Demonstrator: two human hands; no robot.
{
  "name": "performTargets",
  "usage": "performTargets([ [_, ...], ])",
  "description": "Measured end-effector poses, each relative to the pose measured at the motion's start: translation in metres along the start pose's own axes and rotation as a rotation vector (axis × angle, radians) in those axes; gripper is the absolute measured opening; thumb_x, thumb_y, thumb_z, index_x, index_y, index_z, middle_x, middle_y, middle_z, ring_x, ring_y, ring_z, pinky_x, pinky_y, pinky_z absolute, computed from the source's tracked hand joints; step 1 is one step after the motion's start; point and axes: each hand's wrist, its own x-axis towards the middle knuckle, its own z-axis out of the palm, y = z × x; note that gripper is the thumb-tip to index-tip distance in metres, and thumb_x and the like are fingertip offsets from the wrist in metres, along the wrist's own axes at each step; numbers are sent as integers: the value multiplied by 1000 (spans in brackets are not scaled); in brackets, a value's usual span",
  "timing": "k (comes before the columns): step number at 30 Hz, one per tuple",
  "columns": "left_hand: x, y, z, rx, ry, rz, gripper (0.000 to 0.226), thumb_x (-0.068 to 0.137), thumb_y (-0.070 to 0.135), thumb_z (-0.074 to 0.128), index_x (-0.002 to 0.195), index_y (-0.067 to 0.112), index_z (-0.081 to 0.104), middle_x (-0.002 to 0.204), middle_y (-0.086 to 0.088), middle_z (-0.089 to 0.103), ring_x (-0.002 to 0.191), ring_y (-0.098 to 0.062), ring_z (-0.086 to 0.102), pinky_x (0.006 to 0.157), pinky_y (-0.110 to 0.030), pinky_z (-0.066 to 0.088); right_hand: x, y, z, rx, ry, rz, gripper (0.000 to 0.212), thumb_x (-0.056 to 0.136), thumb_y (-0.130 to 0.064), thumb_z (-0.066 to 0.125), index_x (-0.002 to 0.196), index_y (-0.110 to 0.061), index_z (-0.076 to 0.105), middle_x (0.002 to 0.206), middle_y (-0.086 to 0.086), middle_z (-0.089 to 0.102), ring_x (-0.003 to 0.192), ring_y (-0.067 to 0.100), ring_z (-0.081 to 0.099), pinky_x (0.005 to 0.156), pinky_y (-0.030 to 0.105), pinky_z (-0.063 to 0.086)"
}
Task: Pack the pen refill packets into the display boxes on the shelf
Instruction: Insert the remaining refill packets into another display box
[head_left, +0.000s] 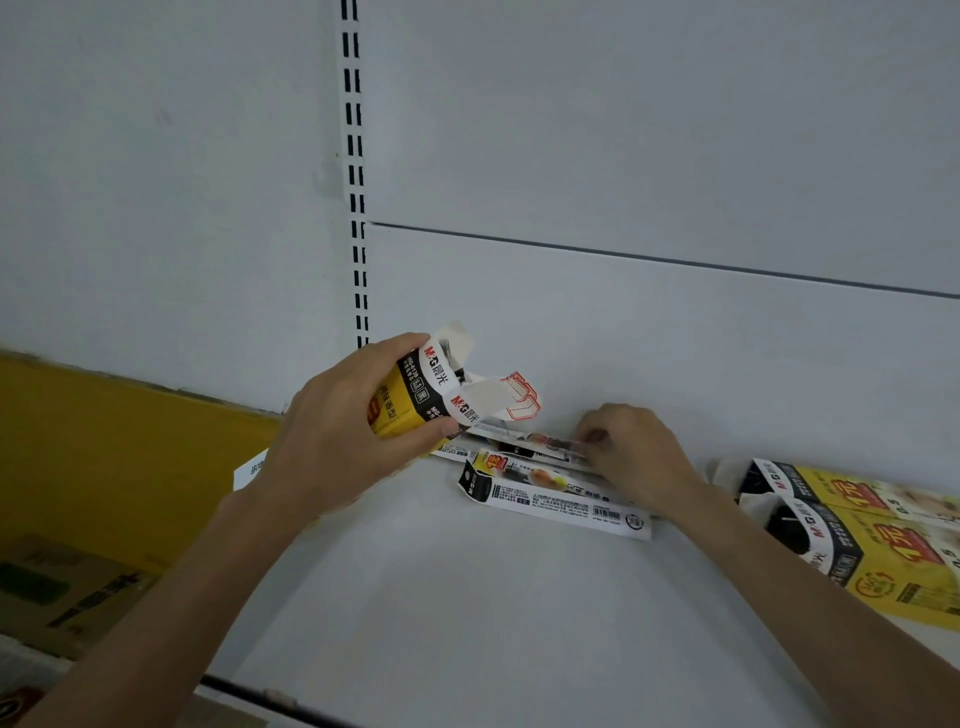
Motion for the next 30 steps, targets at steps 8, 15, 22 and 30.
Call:
performTargets([
  [8,-4,2,4,8,-30,58,74,69,62,53,127,17,49,114,0,61,97,-9,54,76,-24,47,-27,-26,-7,-111,-280,-299,31,86,-48,55,110,-30,60,114,-12,54,108,9,49,73,24,34],
  [15,-6,5,4,28,-62,92,73,69,62,54,128,20,47,110,2,61,92,-7,55,71,-25,50,-34,-33,-11,-253,-230,-364,22,87,-27,49,107,-19,56,109,-4,60,103,20,54,71,28,36],
  [22,-9,7,-2,18,-53,117,70,70,60,56,129,22,44,111,5,60,94,-3,53,73,-22,51,-29,-31,-22,-86,-69,-204,7,91,-17,42,87,-12,46,78,3,52,75,30,51,56,33,30],
  [30,-8,20,-12,51,-103,184,56,75,51,51,127,33,38,110,2,56,84,-8,54,58,-15,48,-19,-44,-48,749,-16,250,27,95,-30,42,75,-14,52,55,-9,51,51,11,40,49,24,32],
])
